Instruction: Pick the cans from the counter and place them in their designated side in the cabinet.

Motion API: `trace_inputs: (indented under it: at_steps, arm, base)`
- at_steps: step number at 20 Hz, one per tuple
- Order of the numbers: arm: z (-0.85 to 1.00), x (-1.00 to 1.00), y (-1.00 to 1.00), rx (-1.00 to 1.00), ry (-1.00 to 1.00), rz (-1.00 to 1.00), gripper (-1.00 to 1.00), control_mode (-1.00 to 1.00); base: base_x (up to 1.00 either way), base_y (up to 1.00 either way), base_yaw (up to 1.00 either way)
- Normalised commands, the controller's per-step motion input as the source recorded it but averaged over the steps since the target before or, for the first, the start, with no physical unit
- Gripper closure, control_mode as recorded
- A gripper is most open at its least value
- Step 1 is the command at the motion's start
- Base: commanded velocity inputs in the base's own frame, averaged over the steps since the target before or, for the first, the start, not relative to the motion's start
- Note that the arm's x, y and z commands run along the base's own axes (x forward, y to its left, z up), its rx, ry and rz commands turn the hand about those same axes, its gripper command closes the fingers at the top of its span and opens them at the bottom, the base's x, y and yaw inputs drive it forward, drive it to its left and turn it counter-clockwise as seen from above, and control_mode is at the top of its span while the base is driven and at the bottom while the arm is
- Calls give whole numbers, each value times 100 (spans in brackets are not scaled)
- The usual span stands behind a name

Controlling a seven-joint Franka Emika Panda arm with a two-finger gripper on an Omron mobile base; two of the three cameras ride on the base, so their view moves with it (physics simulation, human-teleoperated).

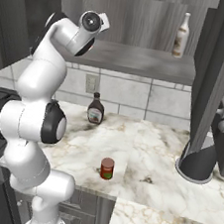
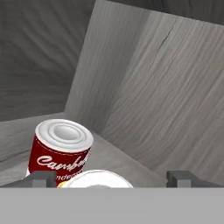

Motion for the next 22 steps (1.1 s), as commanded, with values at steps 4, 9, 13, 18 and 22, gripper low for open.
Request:
trace_inputs:
  at_steps: [4,9,13,18,22]
  arm:
    - [-2,14,6,0,-7,4,-100,-100]
    - [1,3,0,0,-11,4,-100,-100]
    - [5,-3,0,0,-15,4,-100,-100]
    - [12,-2,2,0,-14,4,-100,-100]
    - [1,-31,5,-3,-9,3,-100,-100]
  base:
    - [0,0,0]
    - [0,0,0]
    - [0,0,0]
    - [0,0,0]
    - [0,0,0]
